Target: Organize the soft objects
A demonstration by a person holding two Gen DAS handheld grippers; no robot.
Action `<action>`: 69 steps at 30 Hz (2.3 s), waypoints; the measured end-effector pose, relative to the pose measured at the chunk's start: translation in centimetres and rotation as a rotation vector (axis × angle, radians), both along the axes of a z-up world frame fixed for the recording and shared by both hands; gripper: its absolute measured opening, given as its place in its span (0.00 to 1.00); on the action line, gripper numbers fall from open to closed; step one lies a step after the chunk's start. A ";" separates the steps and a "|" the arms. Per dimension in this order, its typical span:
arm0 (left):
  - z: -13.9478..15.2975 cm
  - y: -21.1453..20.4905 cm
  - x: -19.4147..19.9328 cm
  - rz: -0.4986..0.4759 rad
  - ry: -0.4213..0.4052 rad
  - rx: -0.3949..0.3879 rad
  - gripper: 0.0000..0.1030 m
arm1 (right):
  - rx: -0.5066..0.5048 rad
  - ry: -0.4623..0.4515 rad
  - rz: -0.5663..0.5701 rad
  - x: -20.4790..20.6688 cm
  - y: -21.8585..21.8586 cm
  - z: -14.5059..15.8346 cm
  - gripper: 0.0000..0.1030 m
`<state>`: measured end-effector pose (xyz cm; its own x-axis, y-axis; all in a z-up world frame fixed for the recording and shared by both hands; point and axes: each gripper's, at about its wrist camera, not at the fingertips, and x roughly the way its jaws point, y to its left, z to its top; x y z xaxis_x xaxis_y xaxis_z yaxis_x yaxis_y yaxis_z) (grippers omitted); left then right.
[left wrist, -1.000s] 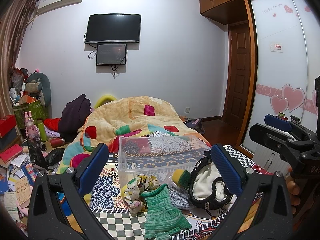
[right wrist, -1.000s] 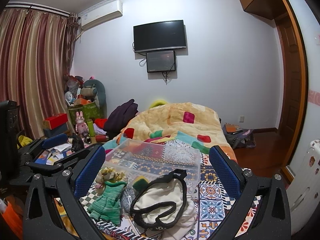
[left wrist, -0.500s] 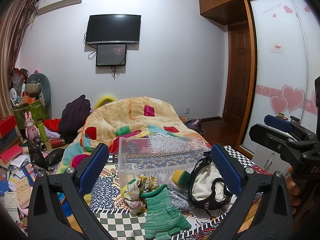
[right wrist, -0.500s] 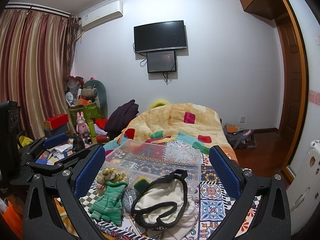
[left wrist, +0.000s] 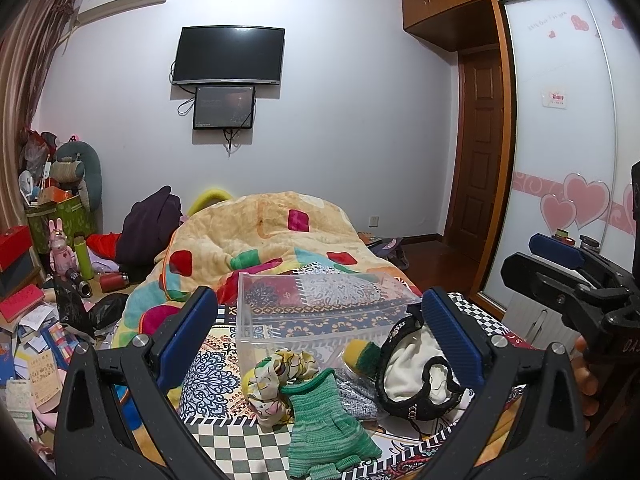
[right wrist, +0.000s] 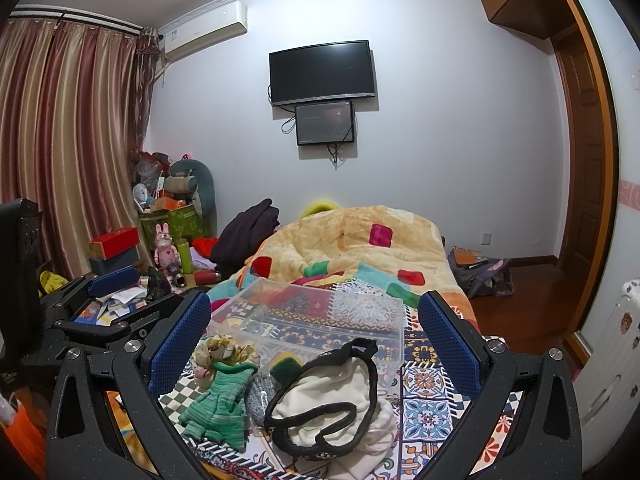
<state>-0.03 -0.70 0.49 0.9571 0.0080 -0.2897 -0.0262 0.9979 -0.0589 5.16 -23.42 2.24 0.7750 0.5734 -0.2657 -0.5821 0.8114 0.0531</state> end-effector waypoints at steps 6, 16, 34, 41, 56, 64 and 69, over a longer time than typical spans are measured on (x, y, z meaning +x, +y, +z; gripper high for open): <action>0.0 0.0 0.1 -0.003 0.003 0.001 1.00 | 0.000 0.001 0.000 0.0 0.0 0.0 1.00; -0.3 0.4 0.1 -0.005 0.009 -0.010 1.00 | 0.000 0.009 -0.001 0.1 -0.1 -0.3 1.00; -6.7 4.5 5.6 0.035 0.259 -0.096 0.94 | -0.066 0.280 -0.040 5.5 -0.8 -5.3 1.00; -8.9 5.1 7.0 0.026 0.337 -0.112 0.72 | -0.089 0.385 -0.029 7.5 -0.9 -7.5 0.73; -9.1 5.3 7.1 -0.004 0.345 -0.119 0.14 | -0.031 0.442 0.026 7.9 -0.7 -8.2 0.11; -6.1 5.4 5.5 -0.011 0.256 -0.106 0.13 | 0.014 0.351 0.066 6.5 -0.7 -5.3 0.10; -4.1 5.2 5.0 -0.025 0.200 -0.095 0.13 | 0.020 0.298 0.075 6.5 -0.6 -3.7 0.10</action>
